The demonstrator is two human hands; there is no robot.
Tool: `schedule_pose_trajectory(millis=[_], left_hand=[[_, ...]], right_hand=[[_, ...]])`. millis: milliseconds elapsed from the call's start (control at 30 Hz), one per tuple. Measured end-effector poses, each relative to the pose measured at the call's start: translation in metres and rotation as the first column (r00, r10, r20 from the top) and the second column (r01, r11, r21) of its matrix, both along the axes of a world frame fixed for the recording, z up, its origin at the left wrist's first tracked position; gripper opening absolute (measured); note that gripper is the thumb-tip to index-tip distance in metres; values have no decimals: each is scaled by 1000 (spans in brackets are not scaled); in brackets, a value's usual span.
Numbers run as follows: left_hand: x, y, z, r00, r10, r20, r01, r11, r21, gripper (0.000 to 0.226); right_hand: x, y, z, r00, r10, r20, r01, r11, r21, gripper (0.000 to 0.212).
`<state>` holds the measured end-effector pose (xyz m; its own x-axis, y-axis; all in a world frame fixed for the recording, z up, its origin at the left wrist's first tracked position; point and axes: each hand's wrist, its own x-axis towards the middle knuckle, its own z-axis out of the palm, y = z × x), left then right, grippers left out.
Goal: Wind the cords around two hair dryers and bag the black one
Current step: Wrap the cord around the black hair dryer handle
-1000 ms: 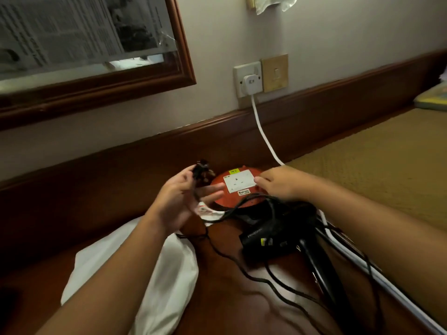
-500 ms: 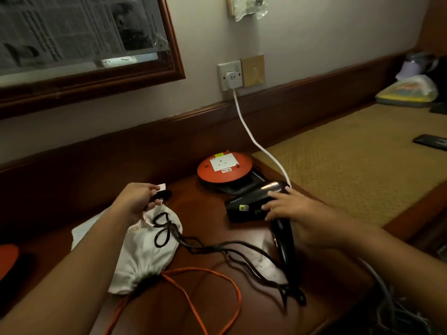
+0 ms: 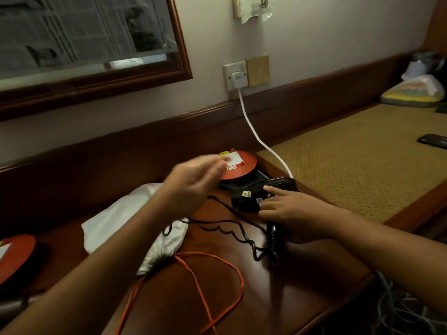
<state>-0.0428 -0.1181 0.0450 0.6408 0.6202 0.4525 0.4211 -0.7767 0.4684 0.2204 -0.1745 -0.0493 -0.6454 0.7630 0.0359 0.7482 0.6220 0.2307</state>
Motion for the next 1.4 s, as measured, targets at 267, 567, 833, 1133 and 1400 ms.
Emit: schedule_pose_trajectory(millis=[267,567,833,1133,1400], left_hand=[[-42,-45,11,974,-193,-119,202,977,71,27],[-141,-3,7,951,215,-223,-218,976,9,25],[-92,-28,8,957,210,-203,-170,965,199,86],[-12,-67,-20,917,-26,397,159,938,-307,23],[-25,-76,10,996,31,-78,0,927,374,36]], right_hand=[[-10,-35,49,912,-61,-405,145,973,179,37],[-1,-65,75,851,-157,-501,392,824,409,26],[-24,-75,89,857,-149,-493,392,809,438,29],[-44,-74,99,860,-23,-510,319,804,501,33],[-50,-68,96,920,-181,-348,342,804,486,56]])
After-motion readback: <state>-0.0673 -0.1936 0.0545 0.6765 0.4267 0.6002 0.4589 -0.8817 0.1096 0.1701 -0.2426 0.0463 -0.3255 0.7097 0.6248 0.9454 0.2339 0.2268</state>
